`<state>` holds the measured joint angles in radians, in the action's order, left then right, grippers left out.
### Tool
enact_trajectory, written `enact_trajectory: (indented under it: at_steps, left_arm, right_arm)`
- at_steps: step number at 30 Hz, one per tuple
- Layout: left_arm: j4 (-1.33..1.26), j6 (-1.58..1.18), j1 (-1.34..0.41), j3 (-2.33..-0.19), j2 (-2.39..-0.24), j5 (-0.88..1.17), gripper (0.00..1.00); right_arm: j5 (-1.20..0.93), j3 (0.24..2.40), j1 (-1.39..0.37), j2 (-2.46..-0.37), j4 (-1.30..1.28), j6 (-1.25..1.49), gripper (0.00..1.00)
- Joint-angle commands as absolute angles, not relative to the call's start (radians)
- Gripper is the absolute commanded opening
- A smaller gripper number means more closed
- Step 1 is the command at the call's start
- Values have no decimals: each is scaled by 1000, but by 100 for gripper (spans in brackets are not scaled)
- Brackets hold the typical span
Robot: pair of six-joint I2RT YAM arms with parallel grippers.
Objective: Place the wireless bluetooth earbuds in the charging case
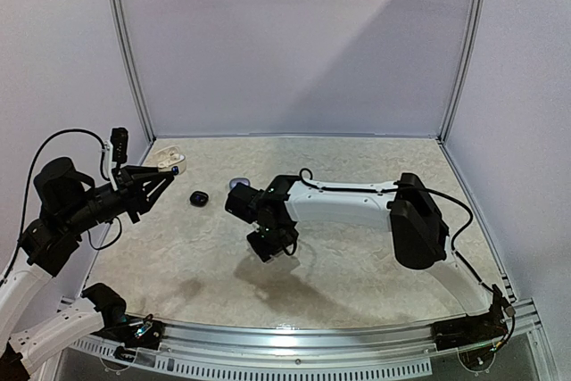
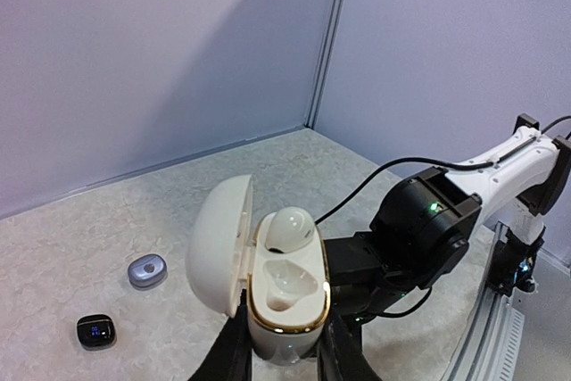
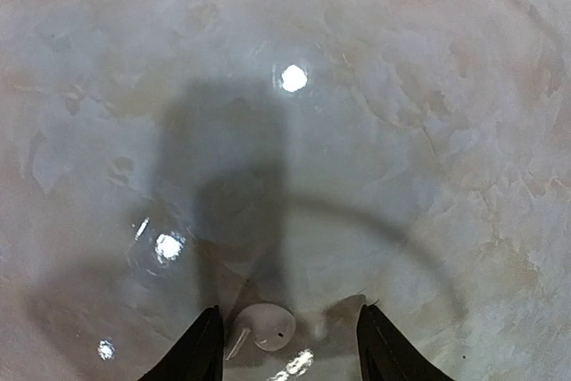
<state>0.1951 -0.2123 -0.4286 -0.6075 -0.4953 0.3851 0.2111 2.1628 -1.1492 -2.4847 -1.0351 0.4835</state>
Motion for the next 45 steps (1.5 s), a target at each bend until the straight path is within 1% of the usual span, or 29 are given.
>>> enact_trajectory:
  at_steps: [1, 5, 9, 17, 25, 28, 37, 43, 45]
  left_arm:
    - [184, -201, -418, -596, -496, 393, 0]
    - [181, -201, -417, -591, -496, 392, 0]
    - [182, -197, -418, -589, -497, 394, 0]
    - [184, -191, -418, -589, -498, 396, 0]
    - [183, -192, -418, -586, -498, 400, 0]
    - [184, -194, -419, -584, -499, 402, 0]
    - [180, -199, -418, -579, -499, 405, 0]
    - [186, -192, -418, -581, -497, 403, 0]
    - [187, -190, -417, -581, -497, 402, 0]
  right_arm:
    - [241, 2103, -1160, -2482, -1178, 435, 53]
    - [212, 2093, -1161, -2457, -1151, 413, 53]
    - [139, 2144, -1152, -2437, -1101, 400, 54]
    - [94, 2176, -1113, -2413, -1069, 496, 54]
    - [105, 2264, -1105, -2500, -1112, 583, 46]
    - [89, 2289, -1106, -2530, -1110, 579, 42]
    - [104, 2290, -1106, -2561, -1137, 567, 36]
    - [96, 2290, -1110, -2572, -1135, 566, 28]
    - [93, 2290, -1113, -2571, -1138, 567, 27]
